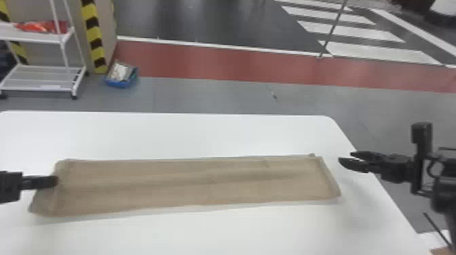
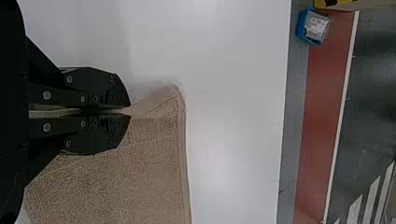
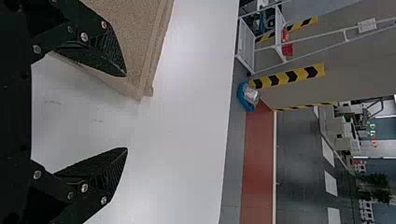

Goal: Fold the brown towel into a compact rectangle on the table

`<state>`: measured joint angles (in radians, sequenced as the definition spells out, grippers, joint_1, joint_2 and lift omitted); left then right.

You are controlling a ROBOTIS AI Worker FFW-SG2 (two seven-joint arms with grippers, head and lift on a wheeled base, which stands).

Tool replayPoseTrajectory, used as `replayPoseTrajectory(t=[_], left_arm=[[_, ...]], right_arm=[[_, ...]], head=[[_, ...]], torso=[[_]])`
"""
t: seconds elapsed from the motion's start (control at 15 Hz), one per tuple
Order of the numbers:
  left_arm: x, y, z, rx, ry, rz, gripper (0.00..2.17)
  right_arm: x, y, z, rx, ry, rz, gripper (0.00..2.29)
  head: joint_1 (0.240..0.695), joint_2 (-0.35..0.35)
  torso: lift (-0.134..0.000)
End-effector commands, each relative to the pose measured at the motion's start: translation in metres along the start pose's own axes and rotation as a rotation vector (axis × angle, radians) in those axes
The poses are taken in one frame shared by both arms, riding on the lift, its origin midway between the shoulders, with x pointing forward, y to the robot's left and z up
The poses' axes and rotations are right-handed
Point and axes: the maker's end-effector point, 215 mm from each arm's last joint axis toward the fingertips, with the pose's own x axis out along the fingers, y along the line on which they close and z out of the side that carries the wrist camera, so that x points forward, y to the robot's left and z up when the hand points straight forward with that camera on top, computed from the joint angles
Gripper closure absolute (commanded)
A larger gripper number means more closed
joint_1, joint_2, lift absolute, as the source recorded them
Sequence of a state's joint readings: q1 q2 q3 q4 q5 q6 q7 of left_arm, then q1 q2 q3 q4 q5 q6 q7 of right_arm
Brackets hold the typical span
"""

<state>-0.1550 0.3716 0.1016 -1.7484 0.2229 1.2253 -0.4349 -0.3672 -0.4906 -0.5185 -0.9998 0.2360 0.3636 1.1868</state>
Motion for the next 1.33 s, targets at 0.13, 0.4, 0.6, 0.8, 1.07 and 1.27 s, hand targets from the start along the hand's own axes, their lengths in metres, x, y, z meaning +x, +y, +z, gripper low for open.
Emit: replayPoseTrajectory(t=[0.13, 0.4, 0.6, 0.8, 1.07, 1.27], left_arm=[[-0.008, 0.006, 0.041, 0.024, -0.131, -0.001, 0.01], [0.005, 0.007, 0.053, 0.035, -0.154, -0.003, 0.03], [0.023, 0.012, 0.058, 0.041, -0.158, -0.001, 0.10], [0.035, 0.015, 0.055, 0.046, -0.140, -0.002, 0.30], [0.044, 0.018, 0.051, 0.071, -0.118, 0.011, 0.52], [0.042, 0.019, 0.051, 0.071, -0.120, 0.008, 0.65]], right_arm=[[0.008, 0.008, 0.011, -0.014, -0.029, 0.003, 0.37], [0.006, 0.005, 0.011, -0.012, -0.027, -0.003, 0.37], [0.005, 0.004, 0.006, -0.005, -0.019, -0.006, 0.37], [0.003, 0.003, 0.004, -0.003, -0.014, -0.007, 0.37], [0.003, 0.003, 0.006, -0.007, -0.020, -0.007, 0.37], [0.002, 0.003, 0.006, -0.008, -0.018, -0.009, 0.37]], head=[[0.695, -0.205], [0.695, -0.188], [0.695, -0.190], [0.695, -0.192], [0.695, -0.194], [0.695, -0.192]], torso=[[-0.124], [-0.124], [-0.124], [-0.124], [-0.124], [-0.124]])
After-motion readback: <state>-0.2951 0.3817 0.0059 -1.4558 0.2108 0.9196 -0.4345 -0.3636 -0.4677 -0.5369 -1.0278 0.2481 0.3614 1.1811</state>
